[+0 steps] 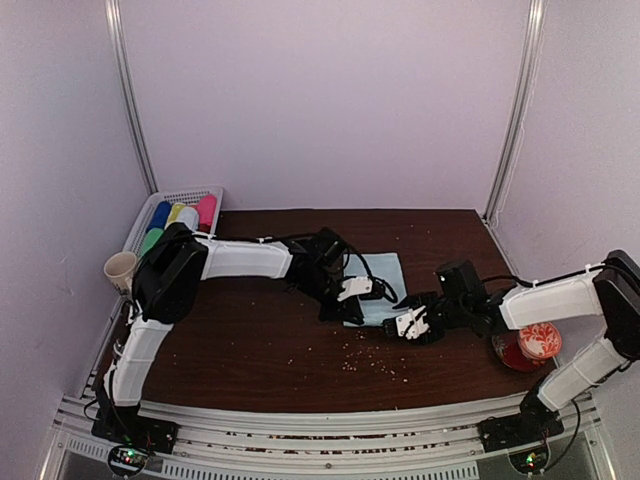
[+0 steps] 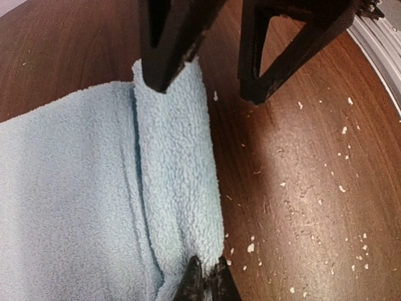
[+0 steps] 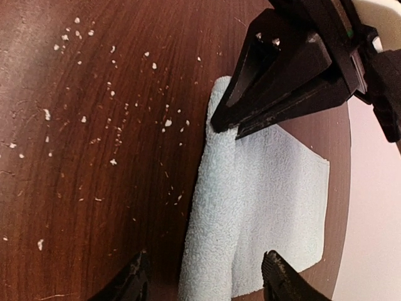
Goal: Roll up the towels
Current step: Roll the towel at the center of the board.
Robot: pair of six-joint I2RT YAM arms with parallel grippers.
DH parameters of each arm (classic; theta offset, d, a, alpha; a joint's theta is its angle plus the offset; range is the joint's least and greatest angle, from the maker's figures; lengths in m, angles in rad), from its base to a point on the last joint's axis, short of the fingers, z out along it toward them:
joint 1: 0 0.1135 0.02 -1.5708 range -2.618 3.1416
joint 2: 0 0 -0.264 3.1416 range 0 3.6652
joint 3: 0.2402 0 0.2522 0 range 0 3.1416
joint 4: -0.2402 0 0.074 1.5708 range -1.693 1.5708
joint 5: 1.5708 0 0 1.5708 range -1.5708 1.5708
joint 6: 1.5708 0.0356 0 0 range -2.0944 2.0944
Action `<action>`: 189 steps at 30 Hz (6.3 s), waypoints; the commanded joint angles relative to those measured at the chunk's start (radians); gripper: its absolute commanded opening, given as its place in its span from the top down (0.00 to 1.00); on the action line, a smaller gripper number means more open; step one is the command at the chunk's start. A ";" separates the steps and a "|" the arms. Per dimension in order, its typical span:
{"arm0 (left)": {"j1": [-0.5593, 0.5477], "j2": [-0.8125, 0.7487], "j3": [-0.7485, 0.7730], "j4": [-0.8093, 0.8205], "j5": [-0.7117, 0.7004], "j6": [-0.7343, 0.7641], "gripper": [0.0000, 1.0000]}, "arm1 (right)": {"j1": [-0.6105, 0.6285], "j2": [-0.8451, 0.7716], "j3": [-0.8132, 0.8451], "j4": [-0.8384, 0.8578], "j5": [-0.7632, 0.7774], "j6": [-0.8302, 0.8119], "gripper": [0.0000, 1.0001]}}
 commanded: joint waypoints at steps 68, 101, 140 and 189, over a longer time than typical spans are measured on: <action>-0.012 -0.357 -0.610 0.709 -0.202 0.002 0.36 | -0.188 0.656 0.916 -1.282 -0.479 0.176 1.00; -0.010 -0.099 -0.302 0.440 -0.296 -0.111 1.00 | -0.293 0.944 1.164 -1.431 -0.469 0.378 1.00; -0.191 -0.235 -0.682 0.918 -0.637 0.449 0.53 | -0.297 1.063 1.260 -1.497 -0.435 0.430 1.00; -0.174 -0.088 -0.357 0.271 -0.512 0.287 1.00 | -0.339 0.382 0.807 -1.090 -0.275 0.160 0.33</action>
